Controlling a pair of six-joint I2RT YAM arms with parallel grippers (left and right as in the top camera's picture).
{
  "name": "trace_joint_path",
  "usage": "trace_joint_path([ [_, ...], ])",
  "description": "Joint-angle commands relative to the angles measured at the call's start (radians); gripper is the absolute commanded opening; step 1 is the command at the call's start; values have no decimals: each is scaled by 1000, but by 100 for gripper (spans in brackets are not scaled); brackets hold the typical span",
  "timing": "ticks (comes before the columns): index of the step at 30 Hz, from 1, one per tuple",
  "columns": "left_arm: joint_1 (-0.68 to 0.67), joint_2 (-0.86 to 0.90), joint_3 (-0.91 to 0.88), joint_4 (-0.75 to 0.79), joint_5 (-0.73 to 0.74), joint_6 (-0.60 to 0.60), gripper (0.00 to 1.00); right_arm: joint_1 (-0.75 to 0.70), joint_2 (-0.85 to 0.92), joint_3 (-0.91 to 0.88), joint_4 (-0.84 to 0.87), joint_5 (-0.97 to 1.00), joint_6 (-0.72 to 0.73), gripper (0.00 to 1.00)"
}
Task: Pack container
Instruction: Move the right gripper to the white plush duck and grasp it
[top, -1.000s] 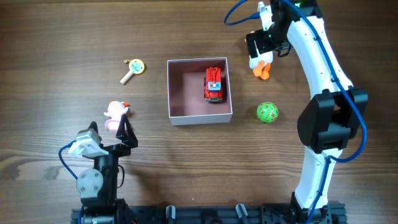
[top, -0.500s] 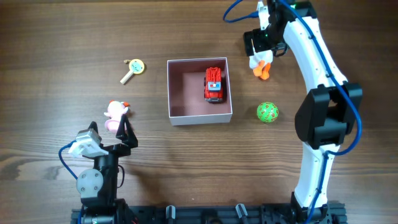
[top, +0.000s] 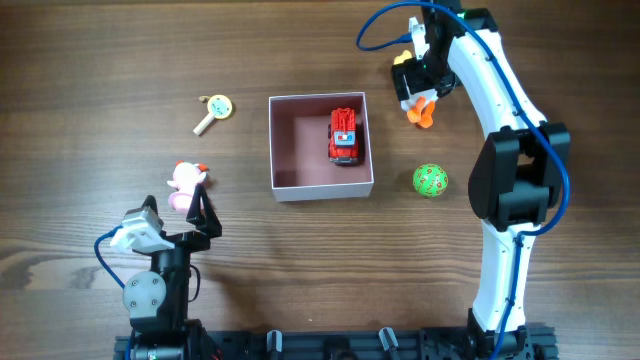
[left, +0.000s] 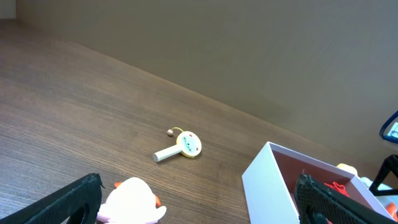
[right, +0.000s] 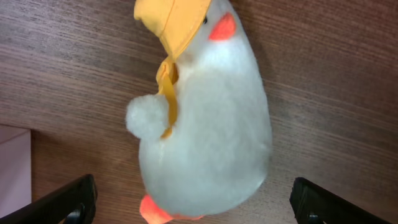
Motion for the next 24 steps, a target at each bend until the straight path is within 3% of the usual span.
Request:
trace_joint_path([
  [1, 6, -3, -1, -8, 12, -8, 100, -4, 17, -2, 14, -1, -10, 100],
  [24, 6, -3, -1, -8, 12, -8, 100, -4, 81, -2, 73, 6, -2, 98],
])
